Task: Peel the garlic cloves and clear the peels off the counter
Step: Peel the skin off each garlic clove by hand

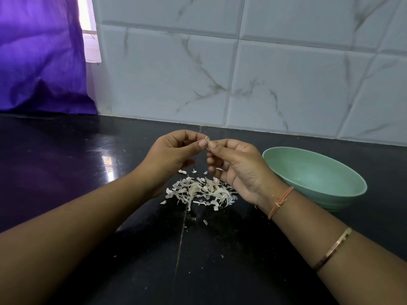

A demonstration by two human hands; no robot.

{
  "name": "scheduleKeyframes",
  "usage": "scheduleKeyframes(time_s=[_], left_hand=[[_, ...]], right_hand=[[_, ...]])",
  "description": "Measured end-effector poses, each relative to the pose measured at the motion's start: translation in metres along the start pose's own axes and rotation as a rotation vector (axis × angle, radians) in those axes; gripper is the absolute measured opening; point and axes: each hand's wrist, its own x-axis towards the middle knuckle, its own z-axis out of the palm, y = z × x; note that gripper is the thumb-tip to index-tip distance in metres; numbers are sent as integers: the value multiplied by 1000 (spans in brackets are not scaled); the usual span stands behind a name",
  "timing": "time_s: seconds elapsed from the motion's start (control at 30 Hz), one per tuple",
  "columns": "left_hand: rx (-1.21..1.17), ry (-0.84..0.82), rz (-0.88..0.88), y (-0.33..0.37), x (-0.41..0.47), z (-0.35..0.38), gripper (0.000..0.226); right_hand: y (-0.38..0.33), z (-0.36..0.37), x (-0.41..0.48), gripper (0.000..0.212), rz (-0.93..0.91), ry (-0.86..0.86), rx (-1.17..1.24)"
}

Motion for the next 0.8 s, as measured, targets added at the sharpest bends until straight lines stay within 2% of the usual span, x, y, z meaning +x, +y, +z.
scheduleKeyframes(time_s=[0.17, 0.3, 0.4, 0.6, 0.8], left_hand=[[109, -55, 78, -3, -1, 2, 9], [128, -10, 111, -3, 0, 3, 11], [163, 15, 146, -3, 1, 5, 12], [300, 16, 258, -1, 0, 3, 17], [514, 53, 340, 1, 1, -1, 14]], right_hand=[[1, -2, 1, 9, -85, 102, -160], [0, -1, 2, 10, -356, 200, -482], [-2, 2, -1, 3, -501, 203, -646], [-5, 2, -2, 13, -531, 230, -705], [-3, 0, 0, 10, -518, 238, -718]])
